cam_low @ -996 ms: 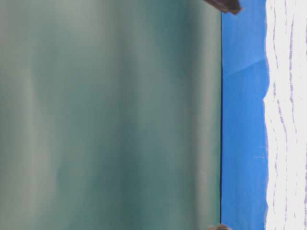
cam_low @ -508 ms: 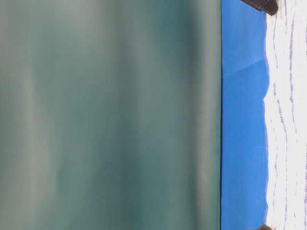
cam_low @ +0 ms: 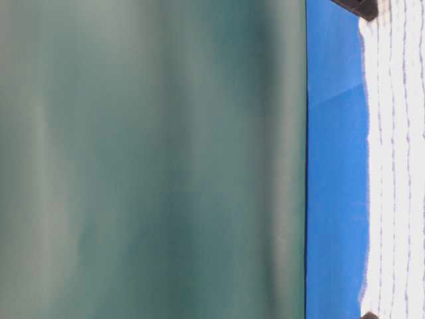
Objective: Fold the blue towel.
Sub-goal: 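Move both grippers to the towel's far corners and grasp them, then pull both far corners toward the near edge, folding the towel in half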
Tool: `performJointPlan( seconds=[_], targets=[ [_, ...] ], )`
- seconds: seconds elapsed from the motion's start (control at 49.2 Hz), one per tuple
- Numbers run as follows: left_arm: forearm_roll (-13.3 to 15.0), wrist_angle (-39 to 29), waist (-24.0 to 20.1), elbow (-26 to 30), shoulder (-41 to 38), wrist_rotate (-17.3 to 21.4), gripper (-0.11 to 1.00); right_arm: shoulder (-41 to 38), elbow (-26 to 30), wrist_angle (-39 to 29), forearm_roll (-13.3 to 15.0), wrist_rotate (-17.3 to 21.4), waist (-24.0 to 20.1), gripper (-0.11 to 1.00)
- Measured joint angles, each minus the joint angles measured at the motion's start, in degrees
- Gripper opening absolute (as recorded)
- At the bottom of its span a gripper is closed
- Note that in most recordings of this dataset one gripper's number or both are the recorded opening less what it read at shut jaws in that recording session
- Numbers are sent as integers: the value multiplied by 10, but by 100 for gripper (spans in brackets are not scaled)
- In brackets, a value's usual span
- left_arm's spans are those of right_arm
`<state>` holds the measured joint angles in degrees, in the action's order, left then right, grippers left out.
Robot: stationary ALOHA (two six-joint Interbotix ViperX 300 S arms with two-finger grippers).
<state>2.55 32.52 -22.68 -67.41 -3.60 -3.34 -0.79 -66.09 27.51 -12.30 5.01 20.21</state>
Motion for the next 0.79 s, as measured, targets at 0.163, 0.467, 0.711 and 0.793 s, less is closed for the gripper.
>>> performJointPlan(
  seconds=[0.163,0.467,0.711,0.793],
  targets=[
    [3,-5,15,5,2,0,4,0,1,0,-1,1,-1,6],
    [2,-21,54,22,42,0,4,38,1,-18,0,0,-1,6],
    [2,-36,59,21,62,0,4,70,1,-40,-1,1,-3,6],
    [2,-36,63,21,63,0,4,71,1,-44,-1,2,-4,6]
  ],
)
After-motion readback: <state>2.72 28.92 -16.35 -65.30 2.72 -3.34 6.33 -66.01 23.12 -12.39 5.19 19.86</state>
